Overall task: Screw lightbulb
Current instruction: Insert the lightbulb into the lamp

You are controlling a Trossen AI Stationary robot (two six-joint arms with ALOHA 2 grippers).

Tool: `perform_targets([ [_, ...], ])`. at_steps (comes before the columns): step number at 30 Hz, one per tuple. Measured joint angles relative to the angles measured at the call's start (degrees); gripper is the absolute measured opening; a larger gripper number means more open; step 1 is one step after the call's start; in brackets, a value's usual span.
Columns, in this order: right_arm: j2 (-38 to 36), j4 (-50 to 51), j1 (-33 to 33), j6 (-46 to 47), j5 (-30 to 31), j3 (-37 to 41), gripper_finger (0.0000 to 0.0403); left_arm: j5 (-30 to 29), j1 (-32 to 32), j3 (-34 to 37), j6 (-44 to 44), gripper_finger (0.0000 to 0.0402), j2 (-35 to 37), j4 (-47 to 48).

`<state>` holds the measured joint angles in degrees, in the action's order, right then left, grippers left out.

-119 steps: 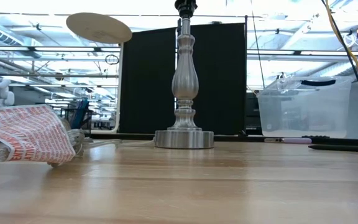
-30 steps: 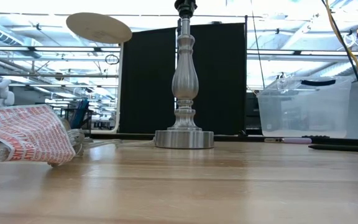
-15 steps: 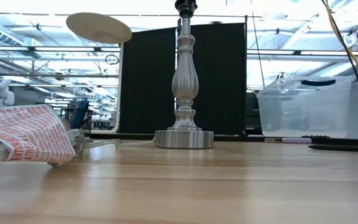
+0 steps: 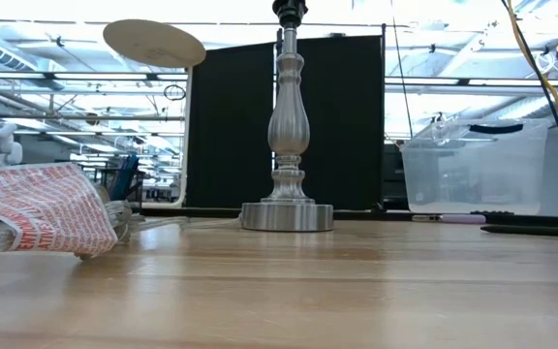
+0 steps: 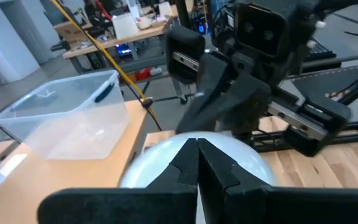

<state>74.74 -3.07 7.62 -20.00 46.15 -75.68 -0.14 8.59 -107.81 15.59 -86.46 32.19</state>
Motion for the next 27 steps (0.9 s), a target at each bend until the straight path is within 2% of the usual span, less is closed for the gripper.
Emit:
perform_targets([
  [10, 0.00, -0.17, 0.00, -0.03, 0.30, 0.04, 0.0000, -4.05, -1.87, -0.11, 1.69, 0.0000, 3.64, -1.50],
  [18, 0.00, -0.20, -0.02, -0.21, 0.41, 0.04, 0.0000, -7.31, -3.66, 0.18, 0.12, 0.0000, 5.56, 10.91],
  [23, -0.02, -0.48, -0.04, -0.23, 0.58, 0.04, 0.0000, -11.06, -4.86, 3.87, -1.07, 0.0000, 5.70, 9.41],
  [27, -0.02, -0.62, -0.04, -0.23, 0.71, 0.04, 0.0000, -11.41, -4.76, 5.68, -1.44, 0.0000, 5.77, 7.90],
])
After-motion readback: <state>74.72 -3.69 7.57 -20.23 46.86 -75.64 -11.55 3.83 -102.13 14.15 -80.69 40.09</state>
